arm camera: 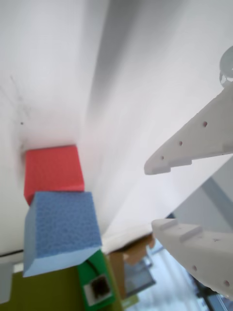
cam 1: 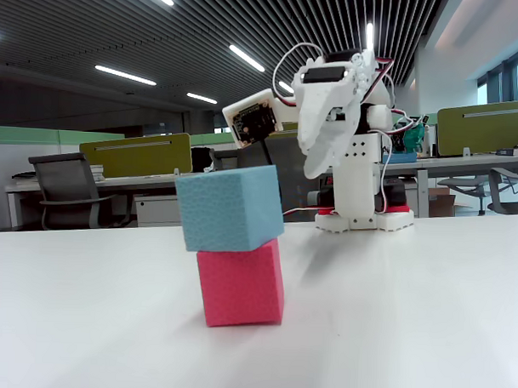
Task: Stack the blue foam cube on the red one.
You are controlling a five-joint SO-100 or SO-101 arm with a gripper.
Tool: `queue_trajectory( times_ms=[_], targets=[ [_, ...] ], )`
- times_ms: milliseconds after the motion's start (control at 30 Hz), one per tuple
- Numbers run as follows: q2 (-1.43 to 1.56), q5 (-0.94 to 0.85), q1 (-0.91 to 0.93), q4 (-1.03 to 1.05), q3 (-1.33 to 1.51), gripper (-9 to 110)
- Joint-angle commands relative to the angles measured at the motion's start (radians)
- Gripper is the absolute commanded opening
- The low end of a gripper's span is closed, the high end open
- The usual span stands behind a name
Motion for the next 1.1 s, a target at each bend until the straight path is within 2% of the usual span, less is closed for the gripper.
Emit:
queue_trajectory(
  times_ms=[0,133,633,1067],
  targets=[
    [0.018,0.003,-0.011,0.049,-0.006,9],
    [0.077,0.005,-0.015,0.124,-0.006,9],
    [0.077,0.005,-0.012,0.126,-0.006,11],
    [0.077,0.005,-0.009,0.127,-0.006,22]
  ],
)
